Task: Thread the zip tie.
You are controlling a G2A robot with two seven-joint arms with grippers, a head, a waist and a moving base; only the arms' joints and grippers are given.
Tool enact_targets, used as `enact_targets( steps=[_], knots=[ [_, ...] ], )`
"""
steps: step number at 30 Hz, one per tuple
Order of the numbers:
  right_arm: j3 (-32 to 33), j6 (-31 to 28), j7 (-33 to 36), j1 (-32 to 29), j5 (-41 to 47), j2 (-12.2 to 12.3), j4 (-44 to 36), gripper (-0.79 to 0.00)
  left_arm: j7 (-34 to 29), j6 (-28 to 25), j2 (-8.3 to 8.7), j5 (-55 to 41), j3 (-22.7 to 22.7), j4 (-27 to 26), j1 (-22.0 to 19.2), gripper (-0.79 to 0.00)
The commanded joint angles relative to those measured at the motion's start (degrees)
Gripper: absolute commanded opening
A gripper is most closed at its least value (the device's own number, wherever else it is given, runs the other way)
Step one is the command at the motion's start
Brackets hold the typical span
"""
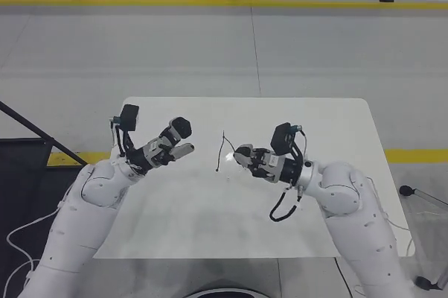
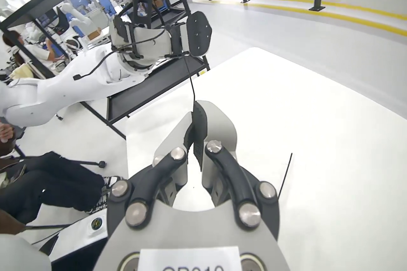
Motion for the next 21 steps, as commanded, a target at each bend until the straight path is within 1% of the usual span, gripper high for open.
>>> enact_targets(
  steps=[1, 3, 4, 5, 6, 15, 16, 19, 21],
  knots=[
    [-0.2, -2.8, 3.4, 1.1, 3.7, 0.3, 1.4, -0.785, -6.3, 1.6, 0.40, -8.4, 0.8, 0.7, -0.8, 0.000],
    [-0.8, -5.5, 6.9, 2.4, 6.8, 0.7, 2.9, -0.785, -12.5, 2.7, 0.71, -16.8, 2.0, 1.2, -1.7, 0.000],
    [-1.1, -6.5, 8.2, 3.0, 8.3, 0.8, 3.6, -0.785, -16.1, 4.0, 0.92, -20.6, 2.4, 1.8, -2.2, 0.000],
    [-1.5, -7.4, 9.8, 3.6, 9.7, 1.0, 4.1, -0.785, -18.4, 5.1, 1.08, -22.6, 2.4, 2.2, -2.7, 0.000],
    [-1.6, -7.6, 11.1, 4.3, 10.4, 1.2, 4.6, -0.785, -18.4, 5.1, 1.08, -22.6, 2.4, 2.2, -2.7, 0.000],
    [-1.6, -7.6, 11.1, 4.3, 10.4, 1.2, 4.6, -0.785, -18.4, 5.1, 1.08, -22.6, 2.4, 2.2, -2.7, 0.000],
    [-1.6, -7.6, 11.1, 4.3, 10.4, 1.2, 4.6, -0.785, -18.5, 5.9, 1.00, -23.1, 3.0, 1.3, -2.2, 0.000],
    [-2.9, -6.7, 10.9, 3.8, 10.9, 1.2, 4.7, -0.785, -20.6, 7.4, 1.01, -25.0, 4.0, -0.2, -1.6, 0.000],
    [-4.4, -7.0, 12.1, 4.8, 13.2, 1.2, 6.1, -0.785, -22.7, 8.1, 1.02, -27.5, 4.6, -0.4, -1.7, -0.025]
  ],
)
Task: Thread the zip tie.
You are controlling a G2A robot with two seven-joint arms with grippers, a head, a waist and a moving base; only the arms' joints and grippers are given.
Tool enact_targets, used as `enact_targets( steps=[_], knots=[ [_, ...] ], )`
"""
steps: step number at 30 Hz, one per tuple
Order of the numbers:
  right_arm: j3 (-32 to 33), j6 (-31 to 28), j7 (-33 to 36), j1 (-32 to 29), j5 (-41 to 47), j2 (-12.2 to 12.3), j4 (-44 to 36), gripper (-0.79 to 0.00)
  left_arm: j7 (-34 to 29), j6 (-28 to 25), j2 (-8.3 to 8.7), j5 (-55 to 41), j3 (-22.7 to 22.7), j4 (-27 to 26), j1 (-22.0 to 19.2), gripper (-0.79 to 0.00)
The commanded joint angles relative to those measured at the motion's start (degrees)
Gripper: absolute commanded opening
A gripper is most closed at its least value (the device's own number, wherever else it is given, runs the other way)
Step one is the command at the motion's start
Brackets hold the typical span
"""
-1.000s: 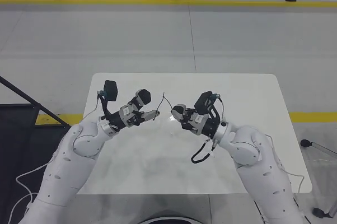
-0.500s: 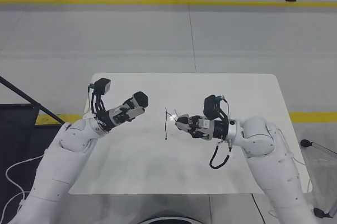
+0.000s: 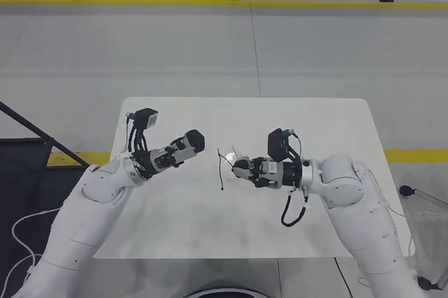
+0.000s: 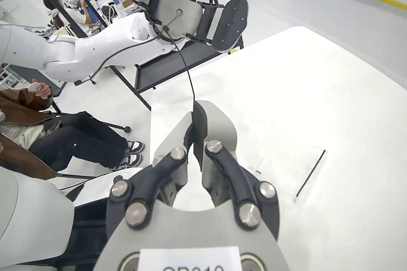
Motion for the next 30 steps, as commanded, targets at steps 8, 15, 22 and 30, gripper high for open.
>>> enact_targets(
  steps=[8, 15, 22, 30],
  knots=[
    [-6.7, -0.4, 3.9, 5.9, 10.0, 0.7, 6.4, -0.785, -8.2, 1.6, 0.03, -8.3, 1.2, 2.3, -1.8, -0.271],
    [-9.8, -1.3, 3.0, 8.5, 13.0, 1.9, 8.9, -0.785, -11.6, 1.6, -0.06, -9.8, 2.0, 3.3, -2.7, -0.357],
    [-11.7, -2.2, 2.1, 9.8, 14.3, 3.0, 9.8, -0.785, -12.4, 1.6, -0.19, -11.0, 2.2, 3.7, -2.9, -0.406],
    [-13.5, -2.5, 1.8, 10.9, 15.3, 3.9, 10.2, -0.785, -13.8, 1.4, -0.41, -12.6, 2.7, 4.6, -3.4, -0.453]
  ],
)
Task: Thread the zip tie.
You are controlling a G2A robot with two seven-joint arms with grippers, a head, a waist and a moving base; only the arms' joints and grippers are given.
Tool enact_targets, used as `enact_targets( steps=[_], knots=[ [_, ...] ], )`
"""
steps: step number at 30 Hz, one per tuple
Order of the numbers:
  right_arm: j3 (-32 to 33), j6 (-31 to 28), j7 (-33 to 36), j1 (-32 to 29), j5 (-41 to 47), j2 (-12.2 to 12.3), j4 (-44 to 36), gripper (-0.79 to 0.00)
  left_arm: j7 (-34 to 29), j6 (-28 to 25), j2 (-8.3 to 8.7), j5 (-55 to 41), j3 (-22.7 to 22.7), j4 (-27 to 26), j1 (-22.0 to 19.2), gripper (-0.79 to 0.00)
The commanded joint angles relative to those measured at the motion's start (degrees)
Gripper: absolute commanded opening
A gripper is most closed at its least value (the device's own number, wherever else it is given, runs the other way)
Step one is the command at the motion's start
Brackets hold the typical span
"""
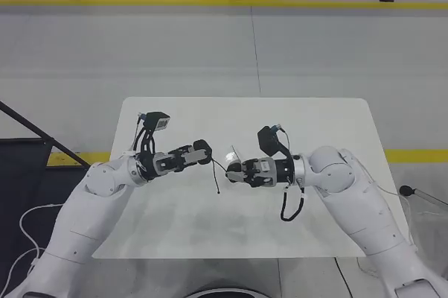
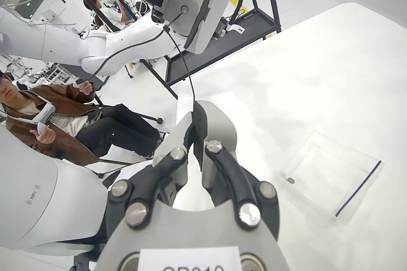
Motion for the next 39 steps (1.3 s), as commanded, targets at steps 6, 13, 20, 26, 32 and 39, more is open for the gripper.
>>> enact_targets(
  steps=[6, 13, 20, 26, 32, 39],
  knots=[
    [-1.3, -0.3, -0.3, 0.8, 0.7, 0.6, 0.3, -0.785, -0.4, 0.0, -0.28, 0.1, 0.7, 0.8, -0.6, -0.471],
    [-2.3, -0.6, -0.6, 1.4, 1.2, 1.1, 0.5, -0.785, -0.2, 0.0, -0.54, 0.4, 1.3, 1.5, -1.1, -0.493],
    [-3.1, -0.6, -0.6, 1.9, 1.6, 1.4, 0.7, -0.785, -0.2, 0.0, -0.74, 0.7, 1.6, 1.8, -1.3, -0.529],
    [-3.5, -0.7, -0.7, 2.2, 2.0, 1.6, 0.8, -0.785, -0.3, -0.1, -0.90, 1.0, 1.9, 2.0, -1.5, -0.591],
    [-3.7, -0.8, -0.8, 2.3, 2.2, 1.8, 0.9, -0.785, -0.2, -0.2, -1.00, 1.0, 1.9, 2.1, -1.6, -0.723],
    [-3.6, -1.1, -1.2, 2.3, 2.2, 2.0, 0.8, -0.785, 0.1, -0.5, -1.09, 1.3, 1.8, 2.1, -1.5, -0.785]
  ],
)
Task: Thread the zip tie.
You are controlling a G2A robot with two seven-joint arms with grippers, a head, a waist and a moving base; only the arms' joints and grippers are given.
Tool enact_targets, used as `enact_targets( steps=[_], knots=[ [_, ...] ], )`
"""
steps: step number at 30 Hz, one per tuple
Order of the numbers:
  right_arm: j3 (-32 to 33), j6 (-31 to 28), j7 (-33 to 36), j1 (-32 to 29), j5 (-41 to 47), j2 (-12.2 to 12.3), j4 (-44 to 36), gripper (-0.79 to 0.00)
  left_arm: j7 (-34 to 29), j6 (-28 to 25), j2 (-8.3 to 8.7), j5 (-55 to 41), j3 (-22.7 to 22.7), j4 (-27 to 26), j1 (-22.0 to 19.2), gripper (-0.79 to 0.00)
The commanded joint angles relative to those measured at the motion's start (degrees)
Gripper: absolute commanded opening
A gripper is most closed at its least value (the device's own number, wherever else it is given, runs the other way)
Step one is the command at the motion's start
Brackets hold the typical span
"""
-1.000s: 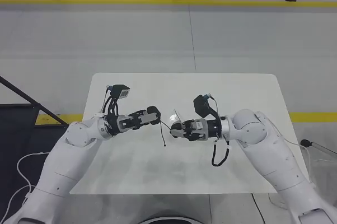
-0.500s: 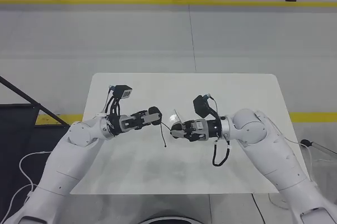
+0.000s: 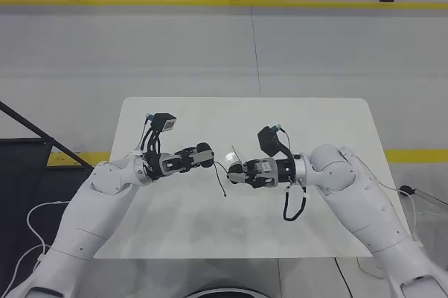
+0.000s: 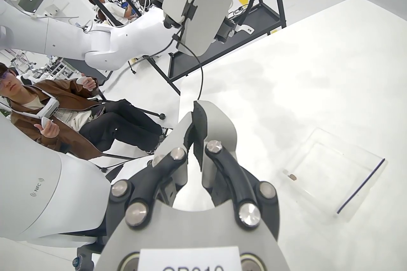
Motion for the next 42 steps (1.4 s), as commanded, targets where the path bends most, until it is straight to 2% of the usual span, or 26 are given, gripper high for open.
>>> enact_targets(
  steps=[1, 10, 27, 34, 42],
  knots=[
    [0.1, -0.2, -0.2, -0.1, 0.1, 0.1, -0.1, -0.785, 0.2, -0.1, -0.02, 0.1, -0.1, 0.0, 0.1, -0.785],
    [2.2, -3.3, -3.2, -2.0, 1.1, 1.7, -2.4, -0.785, 1.3, -0.8, 0.00, -0.1, -1.2, 0.1, 0.4, -0.785],
    [4.1, -4.4, -4.4, -6.4, 9.6, 8.4, -13.8, -0.785, 1.7, -1.1, 0.02, -0.8, -2.5, -0.2, 1.0, -0.785],
    [6.7, -4.4, -4.3, -9.1, 14.4, 11.2, -20.0, -0.785, 1.7, -1.0, 0.00, -1.1, -2.8, 0.1, 1.0, -0.785],
    [7.4, -4.4, -4.3, -10.6, 16.0, 13.4, -22.3, -0.785, 1.9, -1.1, -0.07, -1.0, -3.0, -0.1, 1.2, -0.785]
  ],
)
